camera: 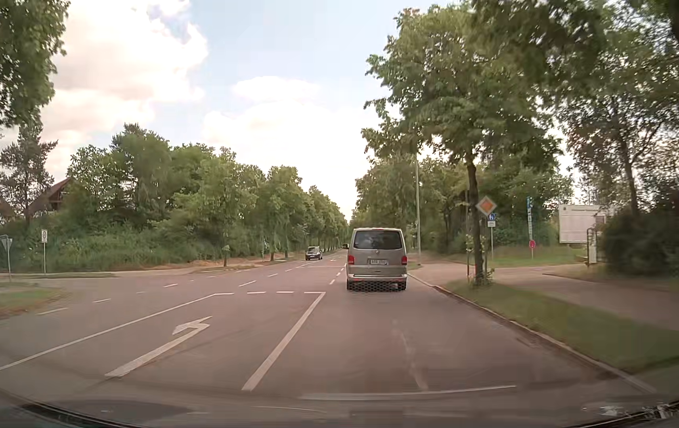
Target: Follow the waypoints while adhering to traffic rules and regulations
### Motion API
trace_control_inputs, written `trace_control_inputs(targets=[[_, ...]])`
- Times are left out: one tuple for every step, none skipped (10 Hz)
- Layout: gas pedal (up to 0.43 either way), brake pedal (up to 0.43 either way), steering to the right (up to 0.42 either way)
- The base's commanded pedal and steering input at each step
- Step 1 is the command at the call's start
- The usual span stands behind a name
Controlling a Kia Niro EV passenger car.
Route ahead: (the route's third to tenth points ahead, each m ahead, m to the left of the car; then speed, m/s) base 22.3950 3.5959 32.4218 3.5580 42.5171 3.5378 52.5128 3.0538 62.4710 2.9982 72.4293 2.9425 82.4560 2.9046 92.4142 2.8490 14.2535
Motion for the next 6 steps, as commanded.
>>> trace_control_inputs(targets=[[0.130,0.006,-0.006],[0.130,0.006,-0.005],[0.130,0.012,-0.005],[0.130,0.012,-0.004],[0.130,0.012,-0.003],[0.130,0.012,-0.003]])
